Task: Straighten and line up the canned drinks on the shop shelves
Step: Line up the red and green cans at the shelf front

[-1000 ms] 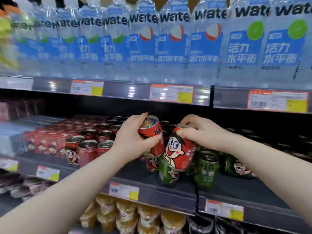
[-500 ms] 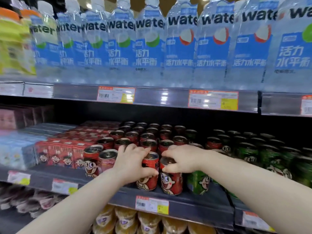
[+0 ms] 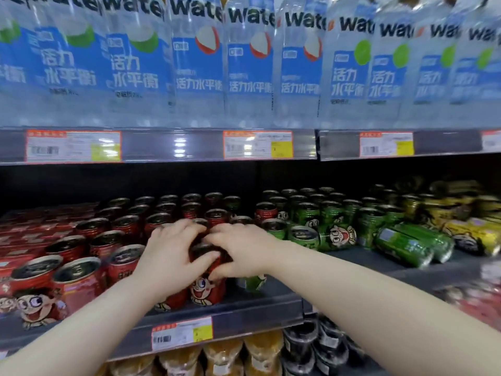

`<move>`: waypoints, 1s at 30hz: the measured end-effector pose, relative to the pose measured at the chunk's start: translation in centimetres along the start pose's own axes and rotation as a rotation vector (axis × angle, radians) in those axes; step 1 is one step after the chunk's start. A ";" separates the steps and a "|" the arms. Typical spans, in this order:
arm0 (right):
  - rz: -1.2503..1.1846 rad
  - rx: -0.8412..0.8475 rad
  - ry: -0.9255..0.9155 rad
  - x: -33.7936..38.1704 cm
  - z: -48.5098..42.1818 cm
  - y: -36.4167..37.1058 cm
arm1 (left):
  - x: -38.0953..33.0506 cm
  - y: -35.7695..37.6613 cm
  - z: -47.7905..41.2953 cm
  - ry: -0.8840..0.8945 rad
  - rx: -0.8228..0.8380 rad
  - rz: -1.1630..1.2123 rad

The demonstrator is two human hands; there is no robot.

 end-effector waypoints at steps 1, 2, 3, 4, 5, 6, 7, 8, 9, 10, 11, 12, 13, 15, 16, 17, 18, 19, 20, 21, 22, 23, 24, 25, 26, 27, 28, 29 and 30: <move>-0.024 -0.037 0.041 -1.0 0.6 -1.0 | -1.2 0.2 -0.6 0.021 -0.012 0.066; -0.043 -0.058 0.087 -2.3 1.5 -2.0 | -2.4 0.5 -1.2 0.033 -0.019 0.116; -0.057 -0.068 0.134 -3.8 2.6 -2.8 | -3.5 0.7 -1.7 0.046 -0.027 0.152; -0.065 -0.079 0.185 -5.5 3.8 -3.7 | -4.8 0.9 -2.3 0.063 -0.038 0.185; -0.069 -0.090 0.250 -7.5 5.1 -4.5 | -6.1 1.2 -2.8 0.083 -0.043 0.215; -0.063 -0.106 0.323 -9.6 6.6 -5.3 | -7.5 1.6 -3.3 0.103 -0.040 0.235; -0.043 -0.118 0.402 -11.9 8.2 -5.9 | -8.8 2.3 -3.8 0.121 -0.021 0.234; -0.013 -0.120 0.480 -14.3 9.8 -6.3 | -10.2 2.9 -4.3 0.147 -0.006 0.217; 0.022 -0.101 0.548 -16.4 11.5 -6.4 | -11.6 3.7 -4.8 0.171 0.013 0.194; 0.059 -0.063 0.592 -18.3 12.8 -6.3 | -12.9 4.6 -5.2 0.186 0.039 0.170; 0.089 -0.011 0.613 -20.0 13.9 -5.7 | -14.0 5.6 -5.6 0.192 0.067 0.149; 0.112 0.042 0.612 -21.2 14.7 -5.0 | -15.0 6.6 -5.9 0.192 0.093 0.129; 0.125 0.088 0.600 -22.3 15.2 -4.1 | -15.7 7.6 -6.2 0.181 0.118 0.108; 0.108 0.153 0.570 -23.6 15.5 -2.2 | -16.4 9.5 -6.6 0.125 0.173 0.068; 0.088 0.180 0.548 -24.1 15.4 -1.2 | -16.5 10.2 -6.6 0.086 0.199 0.042; 0.071 0.201 0.514 -24.4 15.0 -0.1 | -16.3 10.9 -6.6 0.045 0.225 0.005; 0.056 0.222 0.474 -24.7 14.6 0.9 | -16.1 11.4 -6.5 0.009 0.247 -0.036; 0.039 0.238 0.432 -24.8 14.1 1.8 | -15.8 11.8 -6.3 -0.022 0.265 -0.073; 0.025 0.243 0.389 -24.9 13.6 2.5 | -15.5 12.1 -6.1 -0.050 0.277 -0.100; 0.024 0.240 0.350 -25.0 13.1 3.1 | -15.3 12.4 -5.9 -0.078 0.286 -0.116; 0.046 0.226 0.320 -25.2 12.6 3.4 | -15.2 12.5 -5.6 -0.102 0.286 -0.124; 0.082 0.209 0.300 -25.4 12.3 3.6 | -15.2 12.5 -5.5 -0.124 0.282 -0.129; 0.118 0.193 0.289 -25.6 12.1 3.6 | -15.3 12.5 -5.4 -0.144 0.276 -0.135; 0.136 0.186 0.284 -25.8 12.0 3.7 | -15.5 12.3 -5.3 -0.160 0.271 -0.146; 0.127 0.183 0.277 -25.9 11.9 3.8 | -15.7 12.2 -5.4 -0.172 0.265 -0.160; 0.089 0.178 0.270 -26.0 12.0 3.9 | -15.9 12.1 -5.3 -0.183 0.264 -0.176; 0.015 0.157 0.267 -26.0 12.1 3.7 | -16.2 12.0 -5.3 -0.194 0.267 -0.190; -0.099 0.120 0.281 -26.2 12.1 3.3 | -16.3 12.0 -5.3 -0.204 0.269 -0.204; -0.234 0.075 0.315 -26.6 12.4 2.7 | -16.5 12.0 -5.4 -0.214 0.269 -0.216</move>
Point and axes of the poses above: each hand's wrist, its own z-axis away from the middle knuckle, its own y-axis out of the palm, x = y × z, the point moved 9 cm from there along -z, towards the middle knuckle, and after that the axes turned 8 degrees about -x, right-handed, at the moved point
